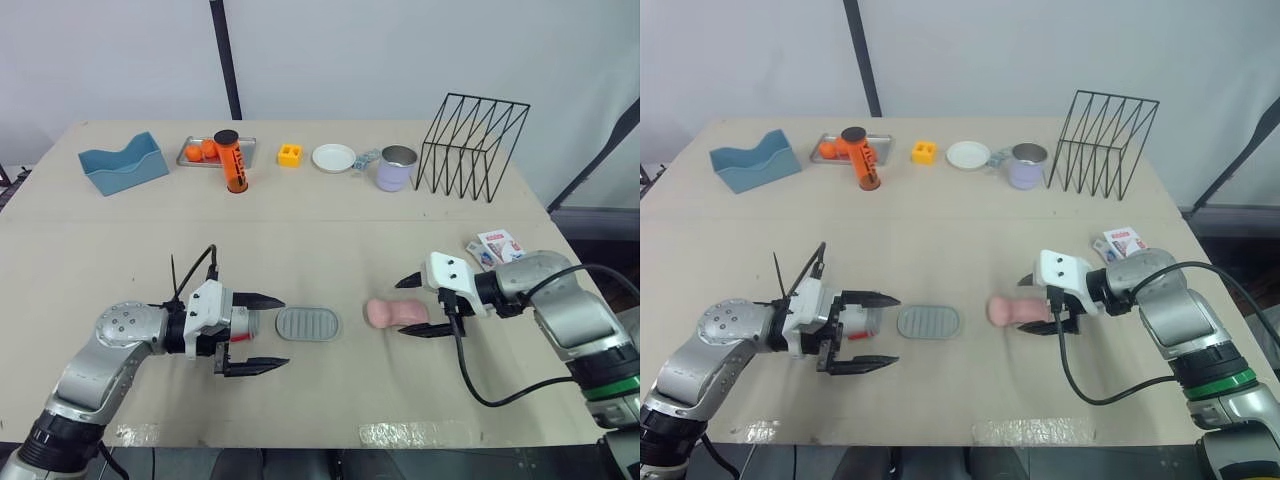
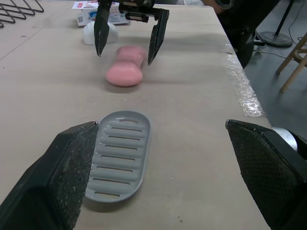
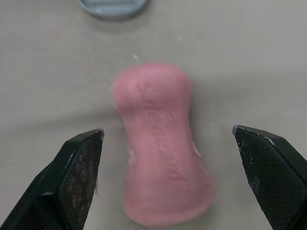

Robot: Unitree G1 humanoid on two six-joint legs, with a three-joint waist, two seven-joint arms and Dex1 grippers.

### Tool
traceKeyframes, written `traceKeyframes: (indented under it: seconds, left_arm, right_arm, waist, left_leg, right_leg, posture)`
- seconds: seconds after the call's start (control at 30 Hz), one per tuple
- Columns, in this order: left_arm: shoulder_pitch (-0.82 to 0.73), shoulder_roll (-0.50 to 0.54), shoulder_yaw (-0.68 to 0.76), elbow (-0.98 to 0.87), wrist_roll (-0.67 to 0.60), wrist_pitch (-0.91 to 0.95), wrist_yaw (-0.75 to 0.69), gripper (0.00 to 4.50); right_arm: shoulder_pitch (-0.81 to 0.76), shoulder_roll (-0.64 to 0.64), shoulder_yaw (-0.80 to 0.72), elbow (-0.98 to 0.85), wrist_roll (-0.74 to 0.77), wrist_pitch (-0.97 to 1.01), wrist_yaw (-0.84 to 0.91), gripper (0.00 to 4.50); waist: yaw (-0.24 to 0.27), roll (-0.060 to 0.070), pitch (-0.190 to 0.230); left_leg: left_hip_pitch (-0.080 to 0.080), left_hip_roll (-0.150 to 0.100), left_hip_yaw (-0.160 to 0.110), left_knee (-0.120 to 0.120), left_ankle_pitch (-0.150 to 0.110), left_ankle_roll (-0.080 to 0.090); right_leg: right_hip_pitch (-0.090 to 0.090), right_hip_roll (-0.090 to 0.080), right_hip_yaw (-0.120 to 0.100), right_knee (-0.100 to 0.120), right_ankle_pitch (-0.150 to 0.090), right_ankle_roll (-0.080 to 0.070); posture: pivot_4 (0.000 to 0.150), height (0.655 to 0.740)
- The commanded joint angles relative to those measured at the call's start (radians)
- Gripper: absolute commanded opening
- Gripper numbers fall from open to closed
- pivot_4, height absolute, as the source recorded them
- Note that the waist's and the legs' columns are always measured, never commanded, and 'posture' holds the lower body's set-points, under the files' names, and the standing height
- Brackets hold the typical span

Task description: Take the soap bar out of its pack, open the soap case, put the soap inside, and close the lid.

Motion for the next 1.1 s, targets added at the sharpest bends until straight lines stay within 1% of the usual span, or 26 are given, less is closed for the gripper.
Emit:
traceKeyframes:
  seconds: [0.03, 0.27, 0.43, 0.53, 0.77, 1.1]
  left_arm:
    - [0.006, 0.021, 0.070, 0.032, -0.007, -0.034, 0.001, 4.49]
    - [0.045, 0.092, 0.165, 0.097, -0.015, -0.086, -0.054, 4.49]
    - [0.056, 0.131, 0.236, 0.142, -0.050, -0.076, -0.084, 4.49]
    - [0.058, 0.153, 0.264, 0.177, -0.051, -0.089, -0.115, 4.49]
    - [0.044, 0.155, 0.276, 0.178, -0.056, -0.071, -0.116, 4.49]
    - [0.045, 0.145, 0.262, 0.143, -0.060, -0.049, -0.094, 4.49]
  right_arm:
    - [-0.023, 0.008, -0.010, -0.001, -0.002, -0.019, 0.004, 4.50]
    - [-0.026, 0.035, 0.007, -0.010, -0.006, -0.001, 0.010, 4.50]
    - [-0.039, 0.043, 0.016, -0.008, -0.016, 0.016, 0.010, 4.50]
    - [-0.049, 0.042, 0.025, -0.005, -0.026, 0.032, 0.019, 4.50]
    - [-0.058, 0.032, 0.040, -0.003, -0.046, 0.062, 0.033, 4.50]
    - [-0.049, 0.039, 0.041, -0.066, -0.039, 0.109, 0.031, 4.50]
  waist:
    - [0.000, 0.000, 0.000]
    - [-0.001, 0.000, 0.000]
    - [-0.001, 0.000, 0.000]
    - [-0.001, 0.000, 0.000]
    - [-0.001, 0.000, 0.000]
    - [-0.001, 0.000, 0.000]
  left_leg:
    - [0.000, 0.000, 0.000, 0.000, 0.000, 0.000]
    - [0.000, 0.000, 0.000, 0.000, 0.000, 0.000]
    - [-0.001, 0.000, 0.000, 0.000, 0.000, 0.000]
    - [-0.001, 0.001, 0.001, 0.000, 0.000, 0.000]
    - [-0.002, 0.000, 0.001, -0.001, 0.000, 0.000]
    - [-0.003, 0.001, 0.001, -0.001, 0.000, 0.000]
  right_leg:
    - [0.000, 0.000, 0.000, 0.000, 0.000, 0.000]
    - [-0.001, 0.000, 0.000, 0.000, 0.000, 0.000]
    - [-0.002, 0.000, 0.000, 0.000, 0.000, 0.000]
    - [-0.002, 0.000, 0.000, 0.001, 0.000, 0.000]
    - [-0.004, 0.000, 0.001, 0.001, 0.000, 0.000]
    - [-0.005, 0.000, 0.001, 0.001, 0.000, 0.000]
  posture:
    - [0.150, 0.7400]
    - [0.150, 0.7400]
    - [0.150, 0.7400]
    - [0.150, 0.7400]
    - [0.150, 0.7400]
    - [0.150, 0.7400]
